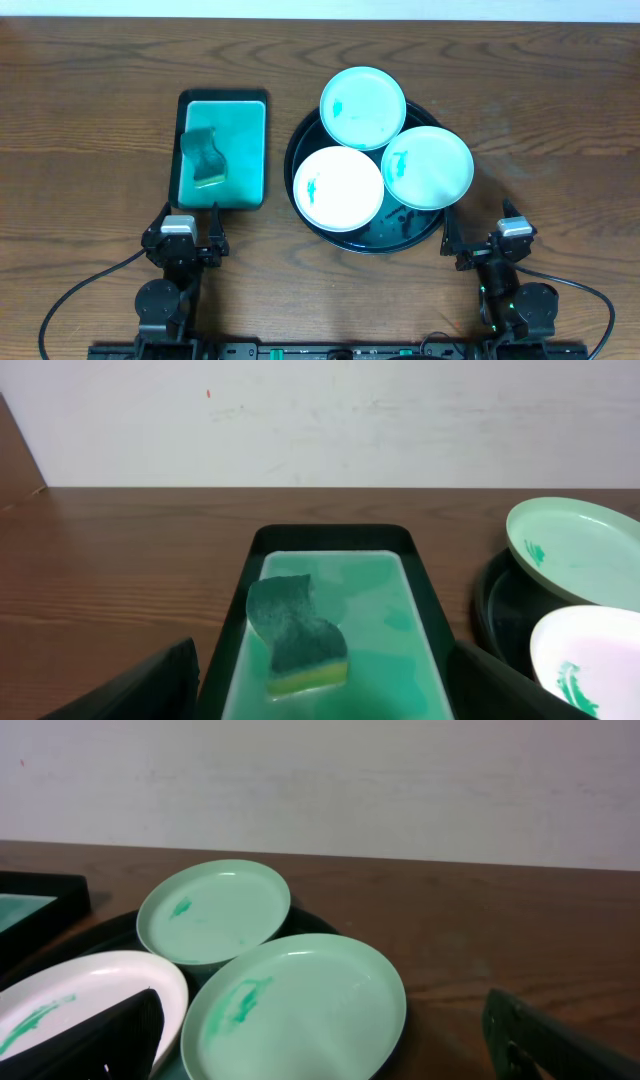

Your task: Clean dirty plates on tray and stack at the side

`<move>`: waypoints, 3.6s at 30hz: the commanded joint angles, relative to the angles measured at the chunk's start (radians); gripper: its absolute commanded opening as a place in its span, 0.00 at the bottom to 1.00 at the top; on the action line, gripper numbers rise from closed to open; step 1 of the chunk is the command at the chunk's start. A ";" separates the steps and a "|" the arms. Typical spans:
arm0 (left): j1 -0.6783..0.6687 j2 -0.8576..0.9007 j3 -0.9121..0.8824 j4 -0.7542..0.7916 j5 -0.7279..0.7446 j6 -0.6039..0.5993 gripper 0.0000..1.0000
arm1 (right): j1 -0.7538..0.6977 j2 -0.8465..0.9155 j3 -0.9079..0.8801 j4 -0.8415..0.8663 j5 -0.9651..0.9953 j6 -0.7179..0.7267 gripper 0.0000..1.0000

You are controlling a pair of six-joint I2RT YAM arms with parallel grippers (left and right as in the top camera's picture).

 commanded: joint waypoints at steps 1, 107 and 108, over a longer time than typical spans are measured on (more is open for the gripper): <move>0.006 0.008 -0.022 -0.032 -0.013 -0.005 0.79 | 0.005 0.006 -0.002 -0.003 -0.002 -0.015 0.99; 0.075 1.786 1.320 -0.730 -0.023 -0.439 0.79 | 0.005 0.006 -0.002 -0.003 -0.002 -0.015 0.99; 0.075 1.802 1.320 -0.733 -0.021 -0.439 0.79 | 0.005 0.006 -0.002 -0.003 -0.002 -0.015 0.99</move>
